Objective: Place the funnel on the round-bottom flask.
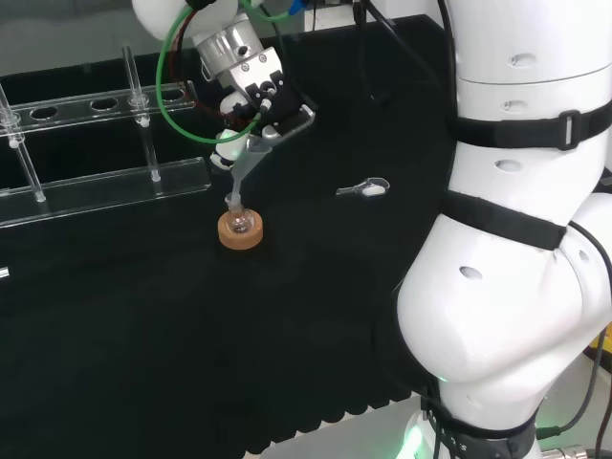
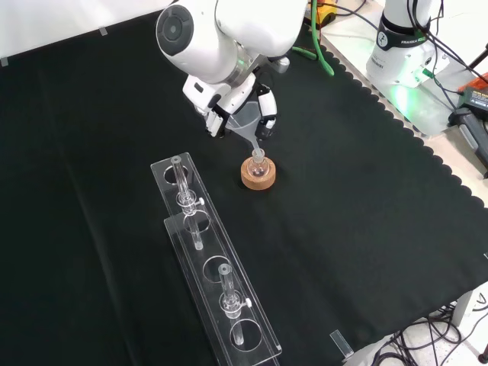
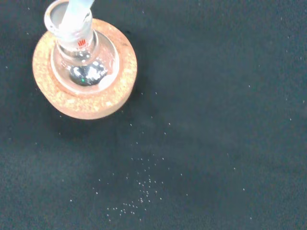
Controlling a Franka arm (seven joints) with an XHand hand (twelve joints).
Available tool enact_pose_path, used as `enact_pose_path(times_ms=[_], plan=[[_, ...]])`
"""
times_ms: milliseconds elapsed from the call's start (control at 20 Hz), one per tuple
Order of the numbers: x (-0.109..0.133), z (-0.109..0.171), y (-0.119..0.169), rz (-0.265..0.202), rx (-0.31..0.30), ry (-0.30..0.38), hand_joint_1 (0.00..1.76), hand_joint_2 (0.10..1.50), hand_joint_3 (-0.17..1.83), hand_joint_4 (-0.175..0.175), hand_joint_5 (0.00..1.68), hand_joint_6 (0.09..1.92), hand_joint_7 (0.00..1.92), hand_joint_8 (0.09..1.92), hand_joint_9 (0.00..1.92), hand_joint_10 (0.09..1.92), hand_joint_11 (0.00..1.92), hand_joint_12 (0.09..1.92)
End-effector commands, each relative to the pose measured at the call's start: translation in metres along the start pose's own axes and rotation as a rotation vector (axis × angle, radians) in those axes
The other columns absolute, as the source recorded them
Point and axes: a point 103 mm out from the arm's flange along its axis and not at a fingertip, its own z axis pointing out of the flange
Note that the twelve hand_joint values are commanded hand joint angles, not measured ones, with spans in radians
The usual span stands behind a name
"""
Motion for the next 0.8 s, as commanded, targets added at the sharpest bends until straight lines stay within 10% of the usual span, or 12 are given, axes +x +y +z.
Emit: enact_pose_path(times_ms=[50, 300, 800], plan=[[-0.006, 0.011, 0.000, 0.026, -0.020, -0.008, 0.74, 0.75, 0.78, -0.175, 0.64, 1.66, 1.04, 1.75, 1.44, 1.63, 1.64, 1.33], [0.020, 0.021, -0.004, 0.121, -0.139, -0.157, 0.74, 0.75, 0.78, -0.175, 0.65, 1.67, 1.04, 1.75, 1.44, 1.63, 1.64, 1.33], [0.043, 0.028, 0.004, 0.166, -0.101, -0.199, 0.74, 0.77, 0.78, -0.175, 0.66, 1.69, 1.06, 1.74, 1.46, 1.62, 1.65, 1.34]])
